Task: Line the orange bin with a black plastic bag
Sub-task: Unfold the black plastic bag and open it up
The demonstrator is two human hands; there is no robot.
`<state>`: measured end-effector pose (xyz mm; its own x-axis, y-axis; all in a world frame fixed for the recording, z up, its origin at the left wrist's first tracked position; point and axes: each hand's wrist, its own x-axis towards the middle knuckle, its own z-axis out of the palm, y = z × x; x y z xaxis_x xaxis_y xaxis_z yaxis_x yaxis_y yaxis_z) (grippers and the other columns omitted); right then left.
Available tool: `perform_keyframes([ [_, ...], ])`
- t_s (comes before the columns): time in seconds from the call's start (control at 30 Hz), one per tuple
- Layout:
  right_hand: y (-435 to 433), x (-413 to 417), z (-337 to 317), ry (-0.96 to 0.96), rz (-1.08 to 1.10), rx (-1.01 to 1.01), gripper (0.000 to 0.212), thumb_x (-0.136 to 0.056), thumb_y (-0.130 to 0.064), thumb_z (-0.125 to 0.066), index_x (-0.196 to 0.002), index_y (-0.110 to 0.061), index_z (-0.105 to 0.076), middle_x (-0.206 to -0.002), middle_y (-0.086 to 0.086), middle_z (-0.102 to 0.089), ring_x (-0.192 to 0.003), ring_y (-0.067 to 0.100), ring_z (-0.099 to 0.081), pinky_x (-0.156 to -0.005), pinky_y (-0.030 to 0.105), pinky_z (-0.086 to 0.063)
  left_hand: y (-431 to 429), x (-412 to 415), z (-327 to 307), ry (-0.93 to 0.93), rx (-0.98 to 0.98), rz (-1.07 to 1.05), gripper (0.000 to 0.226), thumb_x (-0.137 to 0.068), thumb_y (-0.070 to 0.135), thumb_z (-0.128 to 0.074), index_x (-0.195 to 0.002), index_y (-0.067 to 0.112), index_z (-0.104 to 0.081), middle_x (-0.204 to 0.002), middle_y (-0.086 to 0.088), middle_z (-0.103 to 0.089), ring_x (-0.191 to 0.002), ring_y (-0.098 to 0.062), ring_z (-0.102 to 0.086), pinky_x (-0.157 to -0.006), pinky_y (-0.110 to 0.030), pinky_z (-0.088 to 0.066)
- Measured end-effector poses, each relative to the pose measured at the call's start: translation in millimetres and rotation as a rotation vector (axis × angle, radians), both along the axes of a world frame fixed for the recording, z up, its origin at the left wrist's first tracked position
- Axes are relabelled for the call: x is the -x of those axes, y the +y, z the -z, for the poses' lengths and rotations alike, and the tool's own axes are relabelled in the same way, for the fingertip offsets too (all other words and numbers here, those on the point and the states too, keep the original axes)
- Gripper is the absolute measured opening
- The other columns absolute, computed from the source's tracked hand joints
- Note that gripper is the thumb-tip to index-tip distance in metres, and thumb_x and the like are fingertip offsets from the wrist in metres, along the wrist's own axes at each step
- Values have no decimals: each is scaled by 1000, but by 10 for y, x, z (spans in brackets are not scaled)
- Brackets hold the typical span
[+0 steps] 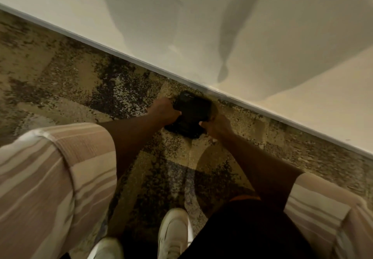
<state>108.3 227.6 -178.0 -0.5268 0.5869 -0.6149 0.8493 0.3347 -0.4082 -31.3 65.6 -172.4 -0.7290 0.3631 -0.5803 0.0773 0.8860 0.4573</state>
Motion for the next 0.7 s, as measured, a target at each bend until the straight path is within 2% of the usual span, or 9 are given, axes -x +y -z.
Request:
perform_keyframes([
  [0.13, -43, 12, 151, 1, 136, 89, 56, -92, -32, -81, -136, -5, -59, -126, 18, -70, -111, 38, -72, -94, 51, -61, -2, 13, 151, -8, -8, 8, 45, -87, 43, -83, -110, 6, -72, -103, -13, -71, -100, -32, -72, -79, -39, -61],
  [0.23, -65, -6, 211, 29, 218, 103, 26, -89, -27, -84, -94, -13, -63, -103, 12, -73, -98, 36, -75, -90, 54, -63, 6, 10, 208, -11, -13, -22, 40, -87, 38, -83, -110, 6, -76, -105, -13, -74, -98, -31, -74, -81, -40, -64],
  [0.3, -78, 4, 233, 46, 251, 110, 31, -89, -25, -84, -79, -20, -55, -82, 4, -68, -87, 34, -76, -87, 56, -64, 6, 28, 211, -29, -10, -51, 36, -85, 37, -84, -98, 6, -73, -92, -9, -70, -85, -26, -71, -64, -33, -60],
  [0.33, -92, 9, 229, 47, 263, 102, 31, -90, -25, -83, -77, -21, -55, -77, 4, -67, -80, 32, -76, -85, 56, -64, 9, 35, 201, -45, -9, -74, 36, -84, 38, -86, -90, 7, -67, -83, -5, -63, -75, -21, -66, -54, -28, -52],
  [0.4, -123, 26, 207, 49, 276, 53, 30, -92, -27, -81, -77, -22, -56, -80, 7, -72, -77, 29, -75, -84, 54, -65, 20, 51, 185, -75, -25, -131, 40, -83, 38, -87, -87, 13, -57, -76, 0, -52, -63, -14, -52, -45, -23, -38],
  [0.47, -139, 32, 187, 63, 263, -14, 27, -93, -30, -79, -75, -24, -60, -92, 10, -77, -84, 28, -76, -83, 47, -65, 18, 70, 158, -107, -35, -141, 42, -82, 38, -89, -97, 11, -61, -82, -2, -58, -69, -17, -57, -48, -25, -43],
  [0.57, -134, 14, 158, 94, 261, -80, 20, -92, -34, -80, -76, -26, -71, -88, 7, -79, -76, 23, -75, -63, 29, -57, -11, 77, 179, -136, -51, -102, 46, -84, 34, -87, -114, 5, -69, -109, -12, -71, -99, -27, -70, -76, -37, -62],
  [0.63, -117, -4, 156, 103, 281, -122, 27, -90, -37, -81, -68, -22, -73, -79, 7, -77, -71, 24, -73, -62, 27, -53, -7, 67, 173, -95, -64, -88, 35, -88, 32, -84, -109, 7, -73, -111, -14, -74, -99, -28, -72, -84, -39, -64],
  [0.7, -109, -22, 161, 114, 291, -162, 34, -88, -38, -81, -61, -21, -71, -73, 7, -75, -68, 25, -72, -64, 28, -51, 3, 46, 145, -40, -68, -82, 26, -90, 34, -82, -97, 10, -73, -106, -14, -74, -90, -27, -71, -77, -38, -63],
])
